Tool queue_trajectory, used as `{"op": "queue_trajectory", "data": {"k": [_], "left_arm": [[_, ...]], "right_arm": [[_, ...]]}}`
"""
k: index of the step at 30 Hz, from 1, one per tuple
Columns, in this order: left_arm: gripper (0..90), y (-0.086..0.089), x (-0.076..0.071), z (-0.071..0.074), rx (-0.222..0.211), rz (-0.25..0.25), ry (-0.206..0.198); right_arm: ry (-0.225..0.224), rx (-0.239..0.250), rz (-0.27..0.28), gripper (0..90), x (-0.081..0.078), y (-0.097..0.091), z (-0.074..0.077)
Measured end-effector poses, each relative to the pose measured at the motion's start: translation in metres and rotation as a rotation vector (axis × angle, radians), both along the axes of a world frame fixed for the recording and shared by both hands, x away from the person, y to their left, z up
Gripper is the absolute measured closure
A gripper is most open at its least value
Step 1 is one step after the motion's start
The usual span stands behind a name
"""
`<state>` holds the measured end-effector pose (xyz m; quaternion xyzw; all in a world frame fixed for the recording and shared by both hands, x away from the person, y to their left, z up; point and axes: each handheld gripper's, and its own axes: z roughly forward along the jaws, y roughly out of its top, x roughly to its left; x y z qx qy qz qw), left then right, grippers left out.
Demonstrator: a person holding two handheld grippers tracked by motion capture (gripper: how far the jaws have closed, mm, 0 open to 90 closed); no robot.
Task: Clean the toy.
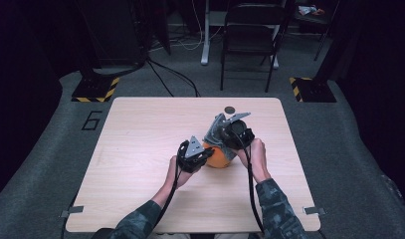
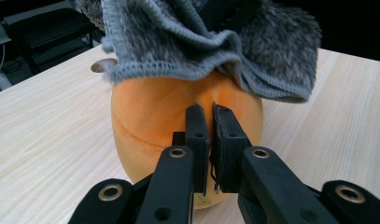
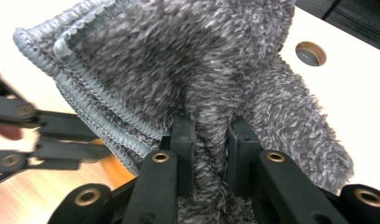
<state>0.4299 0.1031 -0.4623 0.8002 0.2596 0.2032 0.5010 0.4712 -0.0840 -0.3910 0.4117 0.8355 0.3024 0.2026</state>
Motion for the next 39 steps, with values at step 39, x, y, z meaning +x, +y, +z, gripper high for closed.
{"op": "queue_trajectory", "data": {"k": [39], "left_arm": [[86.1,0.001,0.002,0.002,-0.020,-0.017,0.008]], "right_arm": [[-0.016,0.037,-0.051,75.4,0.015,-0.010,0.003]]}}
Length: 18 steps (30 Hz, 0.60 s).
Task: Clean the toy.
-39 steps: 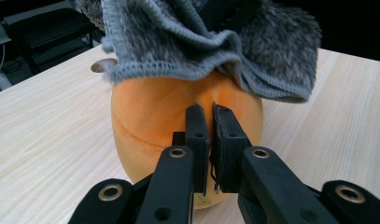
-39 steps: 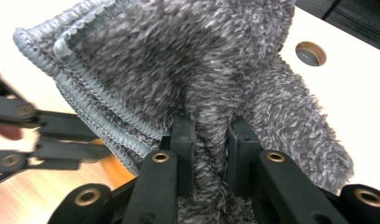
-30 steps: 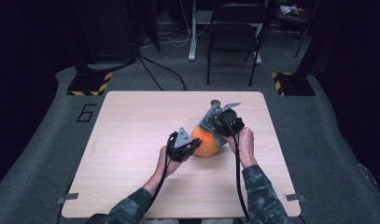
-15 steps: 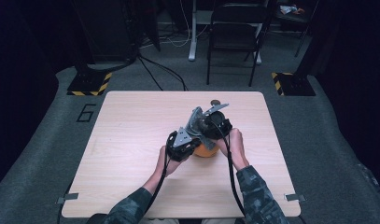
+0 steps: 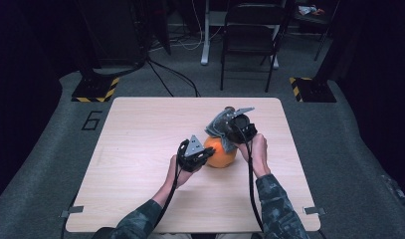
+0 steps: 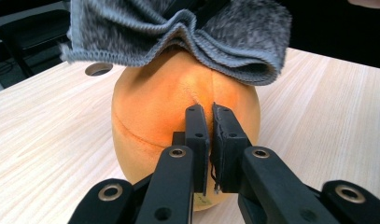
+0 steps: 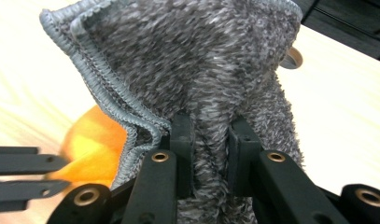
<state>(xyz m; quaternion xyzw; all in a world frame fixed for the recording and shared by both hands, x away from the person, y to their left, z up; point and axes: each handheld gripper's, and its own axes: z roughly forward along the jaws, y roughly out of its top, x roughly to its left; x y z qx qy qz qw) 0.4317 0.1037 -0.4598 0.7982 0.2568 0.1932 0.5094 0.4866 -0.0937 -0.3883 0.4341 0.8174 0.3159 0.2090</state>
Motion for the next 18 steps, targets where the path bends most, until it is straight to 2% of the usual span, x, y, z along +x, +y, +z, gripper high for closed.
{"op": "queue_trajectory", "data": {"k": [1,3,4,6,8,13,18], "left_arm": [[86.0,0.000,0.000,0.000,-0.001,0.006,-0.006],[86.0,0.002,0.000,0.001,-0.004,0.005,0.008],[86.0,0.003,0.001,0.001,-0.008,0.014,-0.001],[86.0,0.005,0.002,0.001,-0.010,0.015,0.011],[85.9,0.006,0.003,0.001,-0.014,0.021,0.009],[85.9,0.010,0.003,0.002,-0.009,0.028,0.019],[85.9,0.015,0.003,0.002,-0.019,0.029,0.030]], "right_arm": [[0.001,0.016,0.003,75.3,-0.002,-0.002,0.001],[-0.012,0.042,0.000,75.1,-0.006,-0.007,0.005],[-0.013,0.056,-0.005,75.1,-0.010,-0.010,0.006],[-0.037,0.064,-0.006,75.1,-0.016,-0.018,0.011],[-0.043,0.076,-0.012,74.9,-0.021,-0.024,0.014],[-0.055,0.075,-0.043,74.8,-0.032,-0.042,0.017],[-0.040,0.057,-0.095,74.2,-0.037,-0.063,0.006]]}}
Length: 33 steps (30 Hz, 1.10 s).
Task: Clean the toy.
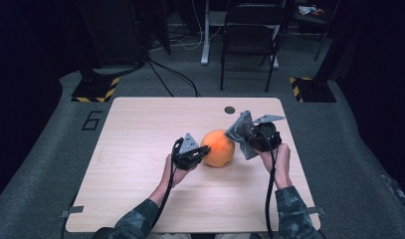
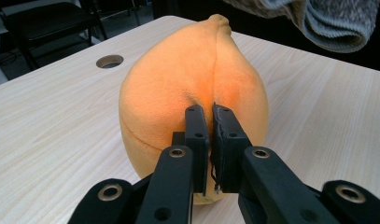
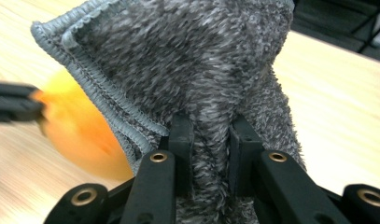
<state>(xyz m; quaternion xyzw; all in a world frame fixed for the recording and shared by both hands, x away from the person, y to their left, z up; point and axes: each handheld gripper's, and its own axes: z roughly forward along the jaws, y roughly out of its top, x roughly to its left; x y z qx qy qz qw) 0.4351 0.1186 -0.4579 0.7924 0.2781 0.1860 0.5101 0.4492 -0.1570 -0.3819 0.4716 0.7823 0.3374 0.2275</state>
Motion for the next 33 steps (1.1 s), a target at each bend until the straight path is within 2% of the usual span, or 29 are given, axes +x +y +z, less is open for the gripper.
{"op": "queue_trajectory", "data": {"k": [4,8,12,15,18,23,27,29,33], "left_arm": [[85.9,0.001,0.000,0.000,0.002,-0.003,0.001],[85.8,0.002,0.000,0.000,0.002,-0.006,0.000],[85.8,0.002,-0.001,0.000,0.002,-0.005,0.001],[85.9,0.003,-0.001,-0.001,-0.003,0.004,-0.001],[85.9,0.003,-0.001,-0.001,-0.007,0.013,-0.006],[86.1,0.004,-0.004,0.003,-0.013,0.026,-0.015],[86.2,0.001,-0.007,0.008,-0.011,0.024,-0.018],[86.2,0.001,-0.008,0.011,-0.015,0.022,-0.008],[86.2,0.005,-0.011,0.018,-0.040,0.021,0.013]], "right_arm": [[0.039,-0.048,-0.049,74.0,-0.004,-0.016,-0.015],[0.100,-0.107,-0.098,73.9,-0.003,-0.031,-0.043],[0.169,-0.127,-0.131,73.8,0.000,-0.041,-0.071],[0.190,-0.139,-0.143,73.7,0.002,-0.046,-0.086],[0.203,-0.145,-0.159,73.4,0.003,-0.047,-0.094],[0.205,-0.162,-0.150,73.0,0.004,-0.046,-0.102],[0.214,-0.151,-0.144,71.1,0.007,-0.048,-0.108],[0.226,-0.151,-0.145,66.7,0.008,-0.049,-0.112],[0.237,-0.126,-0.164,47.2,0.008,-0.051,-0.112]]}}
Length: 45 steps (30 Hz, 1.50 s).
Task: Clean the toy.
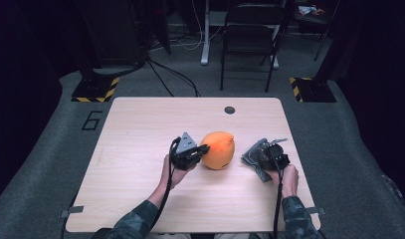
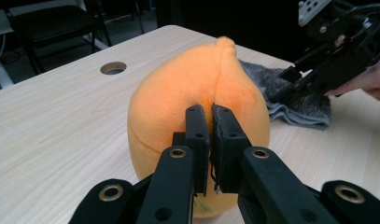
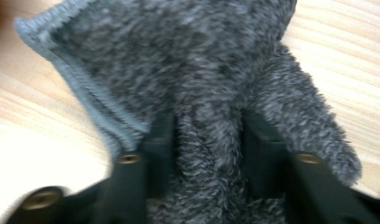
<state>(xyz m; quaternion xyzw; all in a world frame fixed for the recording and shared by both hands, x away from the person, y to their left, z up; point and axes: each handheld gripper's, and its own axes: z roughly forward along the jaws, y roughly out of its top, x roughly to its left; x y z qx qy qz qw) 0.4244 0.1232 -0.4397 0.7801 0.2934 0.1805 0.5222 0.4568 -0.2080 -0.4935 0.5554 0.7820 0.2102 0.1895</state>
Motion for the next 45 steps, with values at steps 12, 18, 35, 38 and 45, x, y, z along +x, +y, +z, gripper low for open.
{"op": "queue_trajectory", "data": {"k": [12,18,35,38,45], "left_arm": [[86.3,0.017,-0.020,0.015,-0.060,-0.045,0.099],[86.2,0.030,-0.018,0.005,-0.041,-0.004,0.121],[58.7,0.026,0.047,-0.012,0.217,0.209,0.085],[52.9,0.027,0.052,-0.012,0.228,0.219,0.096],[32.5,0.036,0.050,-0.004,0.208,0.238,0.101]], "right_arm": [[-0.068,0.000,0.011,15.0,-0.021,-0.008,0.015],[-0.090,-0.006,-0.006,13.1,-0.040,-0.023,0.014],[-0.065,-0.011,-0.019,12.9,-0.038,-0.029,0.009],[-0.060,-0.010,-0.020,12.8,-0.038,-0.031,0.010],[-0.069,0.004,-0.032,12.7,-0.042,-0.034,0.013]]}}
